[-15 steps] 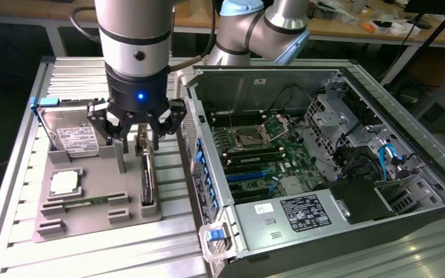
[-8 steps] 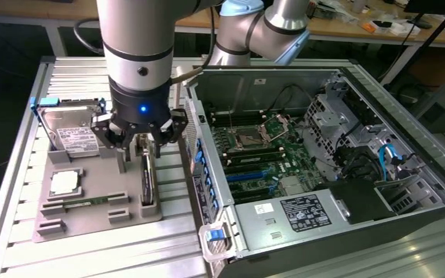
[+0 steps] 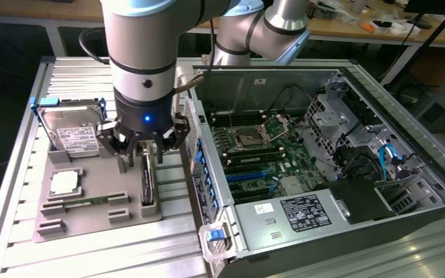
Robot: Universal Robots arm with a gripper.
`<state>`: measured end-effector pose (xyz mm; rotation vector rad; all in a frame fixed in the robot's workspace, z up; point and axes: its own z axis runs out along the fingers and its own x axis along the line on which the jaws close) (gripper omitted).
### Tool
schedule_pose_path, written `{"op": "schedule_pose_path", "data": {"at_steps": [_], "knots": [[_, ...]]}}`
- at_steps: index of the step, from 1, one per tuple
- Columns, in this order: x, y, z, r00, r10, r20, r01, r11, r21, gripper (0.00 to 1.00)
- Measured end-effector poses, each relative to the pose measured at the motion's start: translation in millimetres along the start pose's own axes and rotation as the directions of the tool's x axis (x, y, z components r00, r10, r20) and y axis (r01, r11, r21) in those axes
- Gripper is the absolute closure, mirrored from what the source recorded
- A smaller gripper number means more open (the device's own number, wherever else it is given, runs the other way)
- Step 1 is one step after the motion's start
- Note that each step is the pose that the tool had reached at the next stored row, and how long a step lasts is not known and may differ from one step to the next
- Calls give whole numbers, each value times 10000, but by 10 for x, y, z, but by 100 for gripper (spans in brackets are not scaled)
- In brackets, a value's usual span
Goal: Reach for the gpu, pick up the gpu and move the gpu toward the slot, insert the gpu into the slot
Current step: 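Pick up the gpu and move the gpu toward the slot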
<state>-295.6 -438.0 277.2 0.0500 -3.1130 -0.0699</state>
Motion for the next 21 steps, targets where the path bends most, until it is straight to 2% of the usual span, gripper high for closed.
{"op": "schedule_pose_path", "data": {"at_steps": [14,21], "knots": [[-18,-43,252,10000,0,-1,0,10000,1,46],[-18,-44,261,10000,0,0,0,10000,5,46]]}}
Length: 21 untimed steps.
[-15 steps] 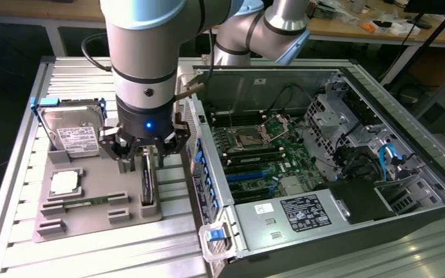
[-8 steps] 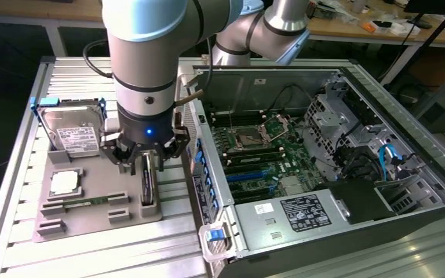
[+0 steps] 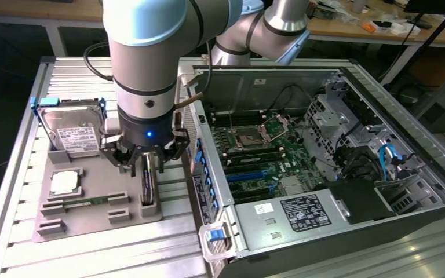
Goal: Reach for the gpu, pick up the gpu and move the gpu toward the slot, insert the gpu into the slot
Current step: 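Pick up the gpu and move the gpu toward the slot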
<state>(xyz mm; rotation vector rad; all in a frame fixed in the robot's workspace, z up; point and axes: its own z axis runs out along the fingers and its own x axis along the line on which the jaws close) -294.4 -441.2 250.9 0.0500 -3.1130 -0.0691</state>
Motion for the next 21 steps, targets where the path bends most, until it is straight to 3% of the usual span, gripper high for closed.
{"op": "schedule_pose_path", "data": {"at_steps": [4,5,6,9,21], "knots": [[0,0,0,10000,0,0,0,10000,0,47],[0,0,0,10000,0,0,0,10000,0,54],[0,0,0,10000,0,0,0,10000,0,54],[0,0,0,10000,1,-1,-1,10000,0,72],[0,0,0,10000,0,0,0,10000,0,73]]}}
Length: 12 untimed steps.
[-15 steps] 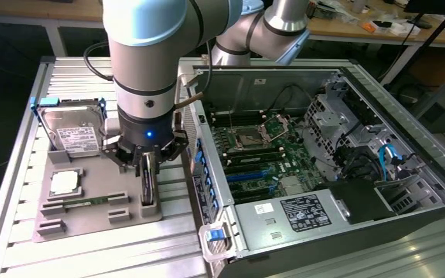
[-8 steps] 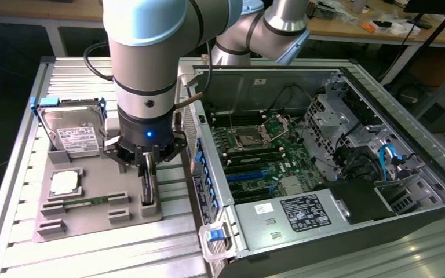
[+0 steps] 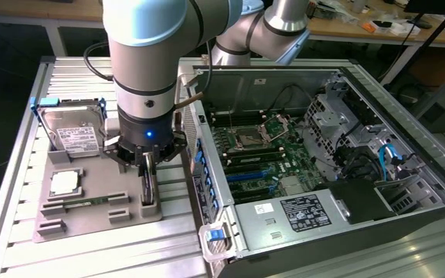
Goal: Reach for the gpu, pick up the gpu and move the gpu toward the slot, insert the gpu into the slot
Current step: 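Pick up the gpu and move the gpu toward the slot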
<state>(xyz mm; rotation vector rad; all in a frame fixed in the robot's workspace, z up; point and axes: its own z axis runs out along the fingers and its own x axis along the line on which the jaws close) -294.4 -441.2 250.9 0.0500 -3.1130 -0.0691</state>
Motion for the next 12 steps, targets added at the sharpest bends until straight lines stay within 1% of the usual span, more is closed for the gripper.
{"op": "schedule_pose_path", "data": {"at_steps": [4,7,12], "knots": [[3,1,-19,10000,0,-1,0,10000,0,73],[5,4,-95,10000,0,-1,0,10000,3,73],[8,8,-182,10000,0,-1,0,10000,5,73]]}}
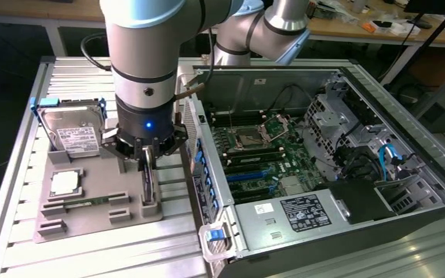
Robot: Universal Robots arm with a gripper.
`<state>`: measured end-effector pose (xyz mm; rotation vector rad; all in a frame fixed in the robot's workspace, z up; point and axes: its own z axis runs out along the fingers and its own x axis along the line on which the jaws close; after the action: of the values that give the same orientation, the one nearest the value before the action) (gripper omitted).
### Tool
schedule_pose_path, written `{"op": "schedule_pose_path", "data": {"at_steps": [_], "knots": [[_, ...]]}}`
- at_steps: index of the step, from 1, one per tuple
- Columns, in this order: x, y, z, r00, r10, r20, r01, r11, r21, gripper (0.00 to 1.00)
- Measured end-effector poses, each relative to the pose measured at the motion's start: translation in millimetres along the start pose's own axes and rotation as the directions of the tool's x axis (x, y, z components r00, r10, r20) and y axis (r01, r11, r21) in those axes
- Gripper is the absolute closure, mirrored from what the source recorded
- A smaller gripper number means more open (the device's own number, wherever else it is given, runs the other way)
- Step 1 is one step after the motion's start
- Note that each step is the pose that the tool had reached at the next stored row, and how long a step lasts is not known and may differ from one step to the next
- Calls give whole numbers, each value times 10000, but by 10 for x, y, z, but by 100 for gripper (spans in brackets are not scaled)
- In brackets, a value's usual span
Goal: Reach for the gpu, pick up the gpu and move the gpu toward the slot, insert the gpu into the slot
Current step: 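Pick up the gpu and move the gpu toward the slot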
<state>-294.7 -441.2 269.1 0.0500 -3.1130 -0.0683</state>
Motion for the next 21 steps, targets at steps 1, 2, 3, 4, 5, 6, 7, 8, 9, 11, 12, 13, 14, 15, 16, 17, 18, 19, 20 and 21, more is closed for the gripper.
{"op": "schedule_pose_path", "data": {"at_steps": [1,2,3,4,5,6,7,8,9,11,12,13,14,15,16,17,18,19,20,21], "knots": [[1,1,-18,10000,0,0,0,10000,0,73],[1,2,-38,10000,0,-1,0,10000,0,73],[1,3,-56,10000,0,0,0,10000,0,73],[2,4,-78,10000,0,-1,0,10000,2,73],[2,4,-97,10000,0,0,0,10000,2,73],[3,5,-116,10000,0,0,0,10000,2,73],[4,6,-138,10000,0,1,0,10000,2,73],[4,7,-161,10000,0,0,0,10000,2,73],[5,8,-178,10000,0,-1,0,10000,3,73],[6,9,-214,10000,0,0,0,10000,3,73],[6,11,-237,10000,1,0,-1,10000,3,73],[7,11,-258,10000,0,0,0,10000,3,73],[7,13,-281,10000,0,-1,0,10000,3,73],[9,14,-321,10000,1,0,-1,10000,3,73],[9,15,-343,10000,1,0,-1,10000,3,73],[10,16,-366,10000,0,1,0,10000,2,73],[10,17,-388,10000,0,0,0,10000,3,73],[11,18,-405,10000,1,-1,-1,10000,3,73],[11,19,-427,10000,0,-1,0,10000,3,73],[12,20,-445,10000,1,-1,-1,10000,3,73]]}}
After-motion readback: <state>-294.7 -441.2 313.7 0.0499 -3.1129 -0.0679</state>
